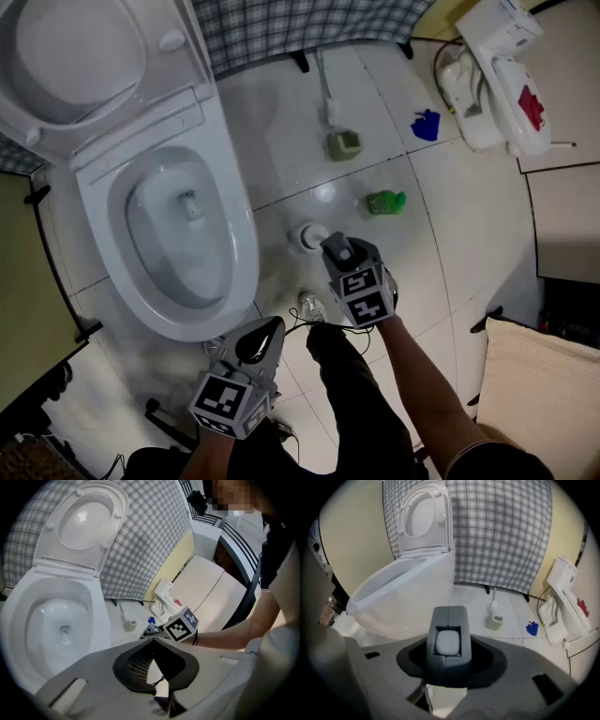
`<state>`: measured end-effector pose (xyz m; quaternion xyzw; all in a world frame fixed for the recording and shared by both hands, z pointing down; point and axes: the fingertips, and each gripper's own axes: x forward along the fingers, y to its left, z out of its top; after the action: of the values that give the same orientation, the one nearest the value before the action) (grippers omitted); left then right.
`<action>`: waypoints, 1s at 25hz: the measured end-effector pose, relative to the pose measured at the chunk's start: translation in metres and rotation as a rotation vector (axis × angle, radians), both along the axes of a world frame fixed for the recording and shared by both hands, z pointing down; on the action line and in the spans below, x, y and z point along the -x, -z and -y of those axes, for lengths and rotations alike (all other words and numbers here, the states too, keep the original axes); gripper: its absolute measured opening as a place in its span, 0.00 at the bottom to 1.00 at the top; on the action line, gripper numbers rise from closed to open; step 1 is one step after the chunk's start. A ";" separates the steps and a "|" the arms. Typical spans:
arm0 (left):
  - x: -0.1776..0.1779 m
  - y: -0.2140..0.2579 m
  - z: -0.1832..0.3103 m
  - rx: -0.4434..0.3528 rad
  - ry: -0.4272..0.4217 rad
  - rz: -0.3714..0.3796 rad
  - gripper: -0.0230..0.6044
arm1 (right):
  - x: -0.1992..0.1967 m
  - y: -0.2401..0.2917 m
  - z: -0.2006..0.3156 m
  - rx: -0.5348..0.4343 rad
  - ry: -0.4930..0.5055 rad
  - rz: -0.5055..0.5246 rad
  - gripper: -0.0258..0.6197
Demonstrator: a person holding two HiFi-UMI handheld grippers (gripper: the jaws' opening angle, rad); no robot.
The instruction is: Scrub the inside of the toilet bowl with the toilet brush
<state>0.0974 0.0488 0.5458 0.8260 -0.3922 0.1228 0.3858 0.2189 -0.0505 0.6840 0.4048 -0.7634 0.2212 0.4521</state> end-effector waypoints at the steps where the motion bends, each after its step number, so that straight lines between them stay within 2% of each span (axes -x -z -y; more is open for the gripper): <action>1: 0.002 0.000 -0.001 -0.003 0.003 0.000 0.01 | 0.000 0.000 -0.001 -0.001 -0.004 0.000 0.35; 11: 0.018 -0.013 -0.019 0.012 0.012 0.018 0.02 | -0.014 -0.055 -0.009 0.046 -0.089 0.022 0.35; 14: 0.024 -0.019 -0.018 0.011 0.019 0.024 0.02 | -0.018 -0.066 -0.005 0.030 -0.125 0.036 0.35; 22: 0.025 -0.012 -0.014 -0.008 0.028 0.026 0.02 | -0.021 -0.056 -0.004 -0.024 -0.208 0.041 0.36; 24: 0.026 -0.005 -0.014 0.005 0.029 0.028 0.02 | -0.021 -0.044 -0.009 -0.036 -0.212 0.038 0.43; 25: 0.027 0.000 -0.013 0.013 0.036 0.027 0.02 | -0.022 -0.037 -0.013 -0.033 -0.216 0.034 0.43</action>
<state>0.0703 0.0622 0.5460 0.8146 -0.4113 0.1296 0.3880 0.2405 -0.0374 0.7207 0.4883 -0.7265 0.2628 0.4058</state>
